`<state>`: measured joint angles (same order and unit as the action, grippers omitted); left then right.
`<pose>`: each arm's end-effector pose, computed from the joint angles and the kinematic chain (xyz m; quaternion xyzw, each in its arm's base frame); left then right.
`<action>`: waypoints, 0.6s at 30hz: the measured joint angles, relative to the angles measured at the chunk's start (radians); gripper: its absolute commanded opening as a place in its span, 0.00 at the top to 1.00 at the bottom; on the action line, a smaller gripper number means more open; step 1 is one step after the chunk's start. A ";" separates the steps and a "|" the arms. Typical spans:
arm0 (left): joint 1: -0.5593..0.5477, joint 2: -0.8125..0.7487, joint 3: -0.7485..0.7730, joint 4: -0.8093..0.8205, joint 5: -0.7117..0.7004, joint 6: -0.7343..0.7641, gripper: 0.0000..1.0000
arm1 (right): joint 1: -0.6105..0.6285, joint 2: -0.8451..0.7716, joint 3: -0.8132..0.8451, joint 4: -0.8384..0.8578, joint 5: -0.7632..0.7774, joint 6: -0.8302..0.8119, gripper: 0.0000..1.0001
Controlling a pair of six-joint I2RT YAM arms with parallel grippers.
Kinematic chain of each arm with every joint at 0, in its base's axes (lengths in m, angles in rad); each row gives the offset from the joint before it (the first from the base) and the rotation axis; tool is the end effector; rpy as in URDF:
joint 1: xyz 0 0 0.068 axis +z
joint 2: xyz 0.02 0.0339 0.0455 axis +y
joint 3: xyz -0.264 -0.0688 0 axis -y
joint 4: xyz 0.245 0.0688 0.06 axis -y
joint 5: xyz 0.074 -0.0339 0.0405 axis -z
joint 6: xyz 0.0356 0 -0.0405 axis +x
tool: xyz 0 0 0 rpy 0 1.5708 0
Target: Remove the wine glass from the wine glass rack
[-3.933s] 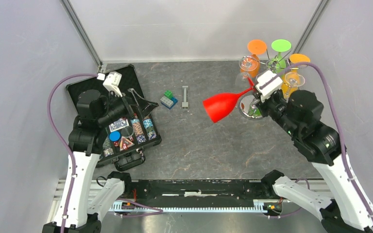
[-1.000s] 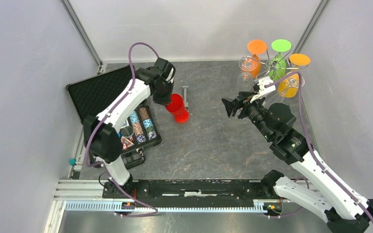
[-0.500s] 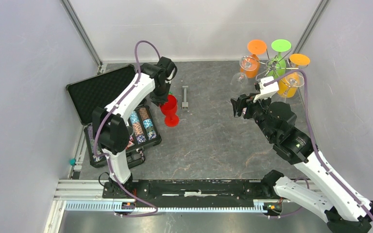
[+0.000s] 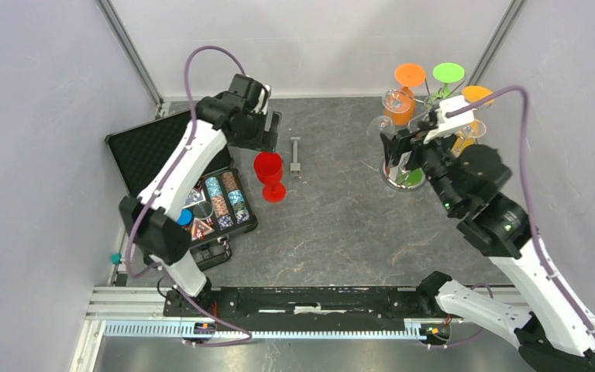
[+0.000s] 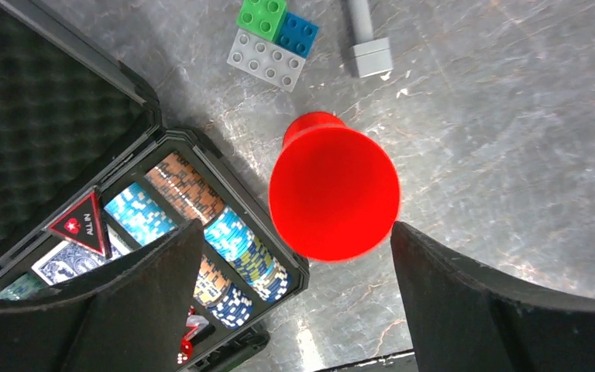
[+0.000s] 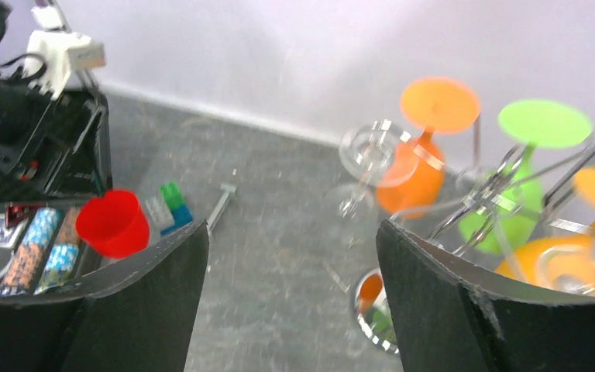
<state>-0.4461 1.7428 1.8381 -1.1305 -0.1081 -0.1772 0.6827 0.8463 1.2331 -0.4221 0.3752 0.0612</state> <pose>0.3257 -0.1515 0.3626 0.1149 0.9562 -0.0314 0.2675 0.1295 0.0885 0.4554 -0.0928 0.7126 0.1230 0.6844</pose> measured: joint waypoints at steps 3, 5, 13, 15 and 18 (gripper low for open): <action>0.006 -0.119 -0.051 0.054 0.034 0.001 0.00 | 0.000 0.027 0.125 -0.010 0.001 -0.070 0.06; 0.008 -0.208 -0.111 0.114 0.059 0.001 0.00 | 0.000 0.038 0.170 -0.011 0.004 -0.119 0.06; 0.010 -0.509 -0.328 0.304 0.216 -0.031 0.00 | 0.000 0.222 0.336 -0.144 0.080 -0.289 0.11; 0.010 -0.541 -0.354 0.340 0.254 -0.052 0.00 | 0.000 0.313 0.409 -0.200 0.095 -0.303 0.15; 0.010 -0.568 -0.389 0.384 0.291 -0.079 0.00 | 0.000 0.460 0.521 -0.279 0.102 -0.307 0.15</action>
<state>-0.4358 1.1744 1.4487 -0.7464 0.1829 -0.2565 0.6827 1.3067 1.7538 -0.7013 0.4770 -0.2455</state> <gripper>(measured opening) 0.993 0.851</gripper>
